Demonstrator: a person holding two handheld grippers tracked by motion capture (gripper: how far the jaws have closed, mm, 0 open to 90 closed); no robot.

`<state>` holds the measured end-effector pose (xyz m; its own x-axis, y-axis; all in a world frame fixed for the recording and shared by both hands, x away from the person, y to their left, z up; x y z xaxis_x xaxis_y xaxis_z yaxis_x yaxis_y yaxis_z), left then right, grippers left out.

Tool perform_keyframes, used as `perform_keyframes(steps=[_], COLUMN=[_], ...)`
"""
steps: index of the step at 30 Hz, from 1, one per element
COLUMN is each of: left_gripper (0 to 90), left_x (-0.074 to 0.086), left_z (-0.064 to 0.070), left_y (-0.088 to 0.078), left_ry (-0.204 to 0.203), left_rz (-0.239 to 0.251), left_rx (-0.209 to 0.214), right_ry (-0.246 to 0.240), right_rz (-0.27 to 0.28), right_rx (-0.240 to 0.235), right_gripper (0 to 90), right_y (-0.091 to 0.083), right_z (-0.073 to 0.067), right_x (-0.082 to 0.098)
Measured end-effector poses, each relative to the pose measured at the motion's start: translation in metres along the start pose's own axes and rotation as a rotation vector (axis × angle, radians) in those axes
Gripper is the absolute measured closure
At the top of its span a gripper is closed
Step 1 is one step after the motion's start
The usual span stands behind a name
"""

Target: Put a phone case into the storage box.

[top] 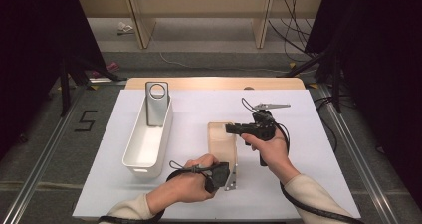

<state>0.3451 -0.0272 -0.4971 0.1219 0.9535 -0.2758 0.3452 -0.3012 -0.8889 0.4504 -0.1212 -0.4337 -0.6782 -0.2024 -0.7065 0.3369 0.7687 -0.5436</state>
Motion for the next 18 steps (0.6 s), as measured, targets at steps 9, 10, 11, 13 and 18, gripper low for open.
perform_keyframes(steps=[9,10,11,13,18], left_gripper=[76.1,72.7,69.4,61.3,37.6], left_x=[-0.005,-0.007,-0.008,-0.012,-0.018], left_z=[-0.002,-0.002,-0.004,-0.008,-0.021], left_y=[-0.006,-0.008,-0.012,-0.019,-0.034], left_ry=[-0.087,-0.110,-0.127,-0.175,-0.289], left_rz=[0.097,0.118,0.138,0.190,0.352], left_rx=[0.030,0.035,0.034,0.037,0.008], right_ry=[-0.016,-0.017,-0.015,-0.017,-0.014], right_rz=[0.046,0.051,0.059,0.074,0.113], right_rx=[0.005,0.005,0.003,0.009,0.023], right_gripper=[81.2,81.2,81.2,81.1,81.1], right_y=[-0.007,-0.008,-0.009,-0.011,-0.017], right_z=[-0.008,-0.008,-0.009,-0.008,-0.005], right_x=[-0.005,-0.005,-0.006,-0.008,-0.011])
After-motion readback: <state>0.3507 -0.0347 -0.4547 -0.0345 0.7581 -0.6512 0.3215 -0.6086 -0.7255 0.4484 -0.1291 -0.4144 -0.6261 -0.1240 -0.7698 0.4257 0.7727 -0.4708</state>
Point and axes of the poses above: each handheld gripper's, and its own axes: y roughly forward along the jaws, x roughly out of its underside, z roughly to its right, the point moved 7 cm from there along y, roughly forward along the jaws, and after that the axes turned 6 degrees about -z, right-handed, at the moved point
